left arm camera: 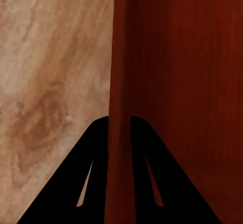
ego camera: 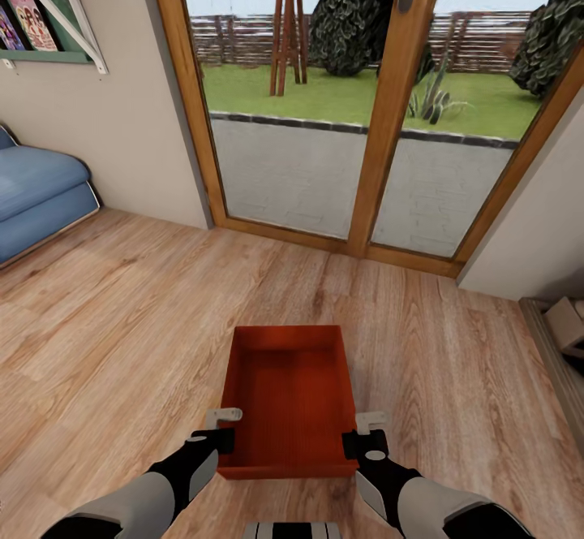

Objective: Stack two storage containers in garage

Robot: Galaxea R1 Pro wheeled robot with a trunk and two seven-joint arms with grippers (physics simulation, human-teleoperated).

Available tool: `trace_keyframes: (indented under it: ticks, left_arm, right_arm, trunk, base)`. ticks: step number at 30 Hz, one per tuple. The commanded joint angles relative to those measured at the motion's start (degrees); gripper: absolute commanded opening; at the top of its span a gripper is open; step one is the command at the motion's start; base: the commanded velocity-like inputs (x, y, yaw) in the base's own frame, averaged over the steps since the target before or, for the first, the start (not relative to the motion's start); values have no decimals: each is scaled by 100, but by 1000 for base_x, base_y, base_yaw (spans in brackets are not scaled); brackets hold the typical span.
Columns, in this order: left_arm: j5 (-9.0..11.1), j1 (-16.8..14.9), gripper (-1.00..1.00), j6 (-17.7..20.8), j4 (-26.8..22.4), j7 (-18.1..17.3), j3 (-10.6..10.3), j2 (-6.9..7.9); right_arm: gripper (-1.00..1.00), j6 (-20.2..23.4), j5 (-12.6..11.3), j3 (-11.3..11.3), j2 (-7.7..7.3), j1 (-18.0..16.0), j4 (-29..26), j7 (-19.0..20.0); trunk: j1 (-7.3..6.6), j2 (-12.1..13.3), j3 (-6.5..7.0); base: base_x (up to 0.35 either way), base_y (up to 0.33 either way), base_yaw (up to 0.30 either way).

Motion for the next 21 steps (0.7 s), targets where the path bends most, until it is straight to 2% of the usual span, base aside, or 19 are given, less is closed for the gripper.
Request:
trace_keyframes:
  ticks: [1,21]
  left_arm:
    - [-45,-1,-100,44,-15,63,3,13]
    - [-28,0,-100,54,-23,54,17,21]
  right_arm:
    - [-100,-47,-137,-31,3,-5,12,-43]
    - [-100,-36,-137,-31,0,-6,12,3]
  trunk:
    - [-24,40,15]
    - [-463,842,374]
  base:
    - [0,0,0]
    - [0,0,0]
